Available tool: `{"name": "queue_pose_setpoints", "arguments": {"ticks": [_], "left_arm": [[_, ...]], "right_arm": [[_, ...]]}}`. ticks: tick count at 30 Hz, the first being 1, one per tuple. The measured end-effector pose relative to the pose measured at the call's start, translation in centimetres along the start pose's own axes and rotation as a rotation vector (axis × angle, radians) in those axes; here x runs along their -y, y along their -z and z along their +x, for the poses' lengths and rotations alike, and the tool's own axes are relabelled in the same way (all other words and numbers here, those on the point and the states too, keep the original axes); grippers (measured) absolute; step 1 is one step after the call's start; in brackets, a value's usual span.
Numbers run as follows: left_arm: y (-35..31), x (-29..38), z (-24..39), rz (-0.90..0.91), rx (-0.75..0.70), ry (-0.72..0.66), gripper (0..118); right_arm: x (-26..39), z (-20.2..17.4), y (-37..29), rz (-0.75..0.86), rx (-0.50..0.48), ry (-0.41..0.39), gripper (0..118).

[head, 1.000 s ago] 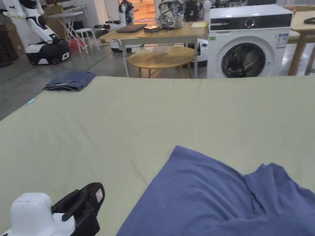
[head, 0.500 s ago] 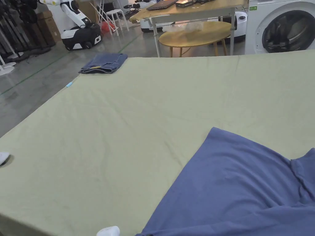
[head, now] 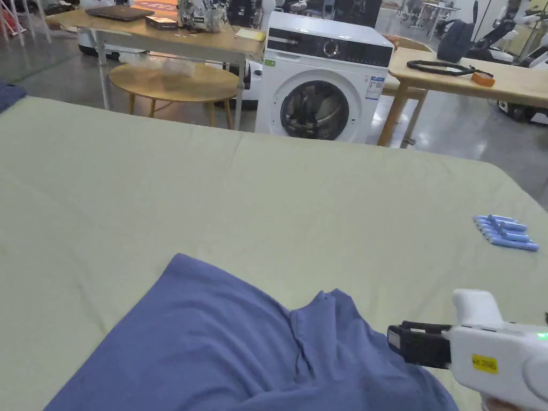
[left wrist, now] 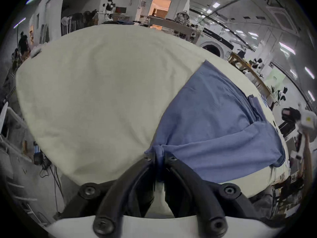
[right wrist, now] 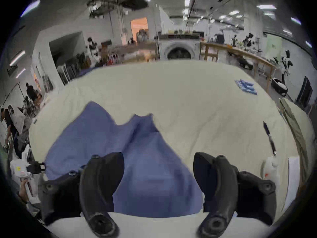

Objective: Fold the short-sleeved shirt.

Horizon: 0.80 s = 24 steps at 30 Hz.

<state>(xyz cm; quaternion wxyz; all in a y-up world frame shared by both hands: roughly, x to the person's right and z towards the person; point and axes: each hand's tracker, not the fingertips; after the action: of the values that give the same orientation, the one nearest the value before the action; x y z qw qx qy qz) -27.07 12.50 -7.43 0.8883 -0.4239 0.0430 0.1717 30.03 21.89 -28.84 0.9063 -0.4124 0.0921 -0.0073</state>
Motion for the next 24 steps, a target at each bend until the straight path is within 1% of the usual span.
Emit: {"name": "queue_pose_setpoints", "arguments": {"ticks": [1,2,4,5,6,7,8,9,10,11,12,13,14,15,17,18,19,21,22,24], "left_arm": [[0.0,0.0,-0.1,0.000,0.002,-0.010,3],[0.0,-0.1,-0.2,0.000,0.005,-0.022,3],[0.1,0.0,-0.1,-0.005,0.012,-0.043,3],[0.1,0.0,-0.1,-0.006,0.014,-0.048,3],[0.1,0.0,-0.2,-0.006,0.017,-0.050,3],[-0.2,0.0,0.2,-0.006,0.018,-0.053,3],[-0.1,0.1,0.3,-0.006,0.020,-0.056,3],[-0.1,0.2,0.4,-0.005,0.017,-0.054,3],[0.0,0.2,0.4,-0.003,0.013,-0.050,3],[0.2,0.2,0.4,-0.002,0.009,-0.047,3],[0.0,0.3,0.5,0.000,0.010,-0.048,3],[-0.1,0.4,0.6,0.006,0.009,-0.040,3],[-0.5,0.4,0.6,0.018,0.019,-0.032,3],[-1.2,0.3,1.3,0.062,0.051,-0.023,3],[-4.1,-0.2,1.8,0.215,0.116,-0.016,3],[-5.6,-1.0,2.2,0.270,0.165,-0.018,3],[-7.1,-2.1,2.8,0.323,0.172,-0.016,3],[-9.4,-4.3,4.0,0.403,0.210,0.011,3],[-10.7,-5.5,4.7,0.448,0.235,0.026,3],[-11.9,-7.8,5.3,0.521,0.271,0.058,3]], "right_arm": [[-0.9,0.8,2.2,-0.060,0.001,0.011,86],[-1.2,1.2,4.1,-0.108,0.006,0.032,81],[-1.5,2.2,7.8,-0.213,0.003,0.053,59],[-1.2,2.3,8.8,-0.239,0.008,0.046,48],[-0.5,2.4,9.9,-0.283,0.007,0.040,48],[0.1,2.0,10.4,-0.300,0.006,0.011,48],[0.3,1.5,10.1,-0.252,0.033,-0.034,39],[0.3,1.0,9.6,-0.229,0.054,-0.054,18],[0.4,0.7,9.5,-0.222,0.070,-0.058,0],[0.4,0.5,9.3,-0.213,0.105,-0.080,0],[0.3,0.4,8.9,-0.202,0.081,-0.084,0],[0.3,0.4,8.4,-0.182,0.081,-0.093,0],[0.2,0.1,7.3,-0.162,0.078,-0.086,0],[-0.2,0.1,5.9,-0.108,0.071,-0.074,0],[-1.1,-0.3,2.2,0.008,0.067,-0.073,0],[-1.3,-0.1,0.1,0.053,0.049,-0.074,0],[-1.8,-0.3,-2.4,0.120,0.040,-0.079,0],[-2.9,-0.8,-6.8,0.217,0.025,-0.081,0],[-3.8,-1.6,-10.2,0.281,0.032,-0.083,0],[-5.0,-1.9,-14.4,0.391,0.041,-0.085,0]]}}
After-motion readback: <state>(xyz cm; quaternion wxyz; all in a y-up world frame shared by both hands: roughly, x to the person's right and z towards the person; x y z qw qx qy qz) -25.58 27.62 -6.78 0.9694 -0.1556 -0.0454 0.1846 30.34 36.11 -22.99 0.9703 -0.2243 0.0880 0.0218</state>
